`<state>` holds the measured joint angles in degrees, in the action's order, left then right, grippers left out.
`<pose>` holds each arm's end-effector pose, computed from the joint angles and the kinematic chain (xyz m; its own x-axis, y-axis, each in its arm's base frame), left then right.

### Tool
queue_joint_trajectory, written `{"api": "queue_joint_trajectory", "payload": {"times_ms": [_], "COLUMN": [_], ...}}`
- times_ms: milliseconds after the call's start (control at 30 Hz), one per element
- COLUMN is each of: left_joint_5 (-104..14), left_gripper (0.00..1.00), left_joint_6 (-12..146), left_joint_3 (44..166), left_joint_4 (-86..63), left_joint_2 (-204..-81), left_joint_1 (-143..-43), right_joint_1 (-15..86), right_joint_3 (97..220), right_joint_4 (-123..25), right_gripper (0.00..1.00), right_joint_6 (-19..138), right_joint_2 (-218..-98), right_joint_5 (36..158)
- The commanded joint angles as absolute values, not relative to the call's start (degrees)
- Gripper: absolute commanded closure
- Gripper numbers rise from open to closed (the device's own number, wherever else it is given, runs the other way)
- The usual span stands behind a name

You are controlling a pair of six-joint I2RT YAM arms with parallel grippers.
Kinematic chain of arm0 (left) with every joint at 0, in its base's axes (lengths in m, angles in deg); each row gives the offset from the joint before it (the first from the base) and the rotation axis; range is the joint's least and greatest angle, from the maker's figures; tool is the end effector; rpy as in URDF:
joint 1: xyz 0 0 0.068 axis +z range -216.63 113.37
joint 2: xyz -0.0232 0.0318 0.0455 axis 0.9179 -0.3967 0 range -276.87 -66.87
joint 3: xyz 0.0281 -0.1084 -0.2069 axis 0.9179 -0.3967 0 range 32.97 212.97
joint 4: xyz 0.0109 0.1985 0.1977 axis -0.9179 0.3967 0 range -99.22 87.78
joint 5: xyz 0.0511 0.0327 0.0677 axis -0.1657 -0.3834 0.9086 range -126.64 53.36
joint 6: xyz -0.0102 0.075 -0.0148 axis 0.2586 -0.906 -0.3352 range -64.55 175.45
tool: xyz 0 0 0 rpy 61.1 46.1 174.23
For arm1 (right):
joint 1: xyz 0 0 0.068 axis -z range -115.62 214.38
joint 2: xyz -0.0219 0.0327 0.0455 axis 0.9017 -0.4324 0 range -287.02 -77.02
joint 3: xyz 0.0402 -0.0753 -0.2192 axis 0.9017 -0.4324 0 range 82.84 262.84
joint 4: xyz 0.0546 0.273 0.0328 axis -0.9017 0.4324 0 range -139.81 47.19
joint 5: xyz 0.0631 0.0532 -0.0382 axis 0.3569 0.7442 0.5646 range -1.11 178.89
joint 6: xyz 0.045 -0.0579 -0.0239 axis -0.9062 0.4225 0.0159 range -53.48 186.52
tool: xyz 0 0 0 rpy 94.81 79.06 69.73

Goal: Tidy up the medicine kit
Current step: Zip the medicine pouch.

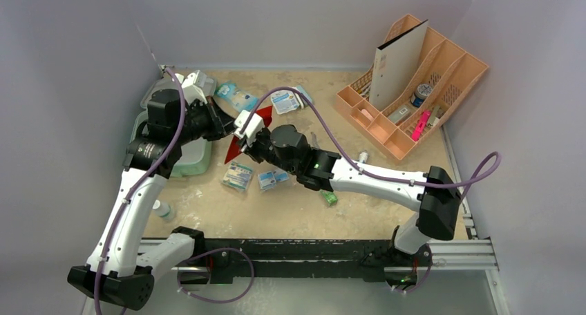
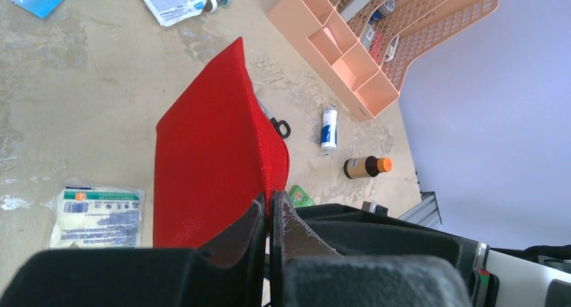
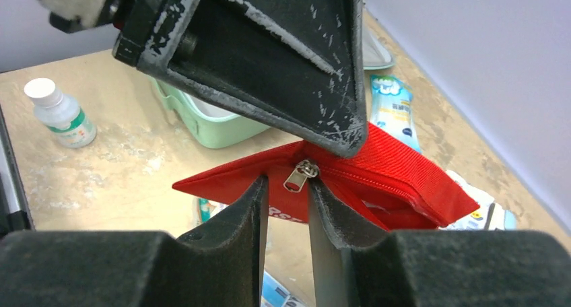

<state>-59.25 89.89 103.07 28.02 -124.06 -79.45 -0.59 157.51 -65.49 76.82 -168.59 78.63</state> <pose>0.2534 -0.0837 0.3649 -0.6402 -0.3897 -0.6620 0.2237 0.7298 -0.6460 0.1950 0.3899 0.3158 0.1371 -0.1222 -0.9830 -0.8047 0.5650 -0.1824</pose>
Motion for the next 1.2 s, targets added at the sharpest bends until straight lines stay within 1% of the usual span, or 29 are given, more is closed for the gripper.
{"api": "queue_joint_trajectory", "payload": {"times_ms": [0, 133, 433, 667, 800, 933, 1033, 1100, 1167], "left_joint_5": [-60.93, -60.94, -61.1, -62.81, -63.47, -64.04, -64.27, -64.3, -64.41], "left_gripper": [1.0, 1.0, 1.0, 1.0, 1.0, 1.0, 1.0, 1.0, 1.0], "left_joint_6": [88.23, 87.97, 88.88, 90.11, 90.19, 90.6, 90.78, 90.79, 90.51], "left_joint_3": [106.6, 107.34, 108.14, 107.57, 107.41, 107.41, 107.03, 106.8, 106.93], "left_joint_4": [29.41, 30.57, 31.26, 30.77, 30.83, 30.26, 30.1, 30.07, 30.39], "left_joint_2": [-124.58, -125.27, -125.2, -125.37, -125.67, -125.93, -125.73, -125.68, -125.68], "left_joint_1": [-79.55, -79.55, -79.55, -79.55, -79.55, -79.55, -79.55, -79.55, -79.55], "right_joint_1": [-0.52, -0.54, -0.66, -0.66, -0.66, -0.66, -0.66, -0.64, -0.56], "right_joint_3": [158.44, 157.67, 155.62, 156.82, 157.31, 158.17, 158.91, 158.68, 158.39], "right_joint_4": [-67.71, -67.18, -71.38, -70.99, -70.99, -70.75, -70.15, -69.8, -70.56], "right_gripper": [0.7, 0.69, 0.73, 0.73, 0.75, 0.7, 0.69, 0.72, 0.8], "right_joint_6": [80.85, 80.45, 80.33, 78.83, 78.47, 78.21, 77.67, 76.46, 74.67], "right_joint_2": [-165.89, -164.25, -163.9, -165.26, -165.81, -166.59, -167.22, -167.36, -167.49], "right_joint_5": [75.06, 77.18, 75.89, 74.93, 75.92, 76.02, 76.34, 78.3, 78.18]}}
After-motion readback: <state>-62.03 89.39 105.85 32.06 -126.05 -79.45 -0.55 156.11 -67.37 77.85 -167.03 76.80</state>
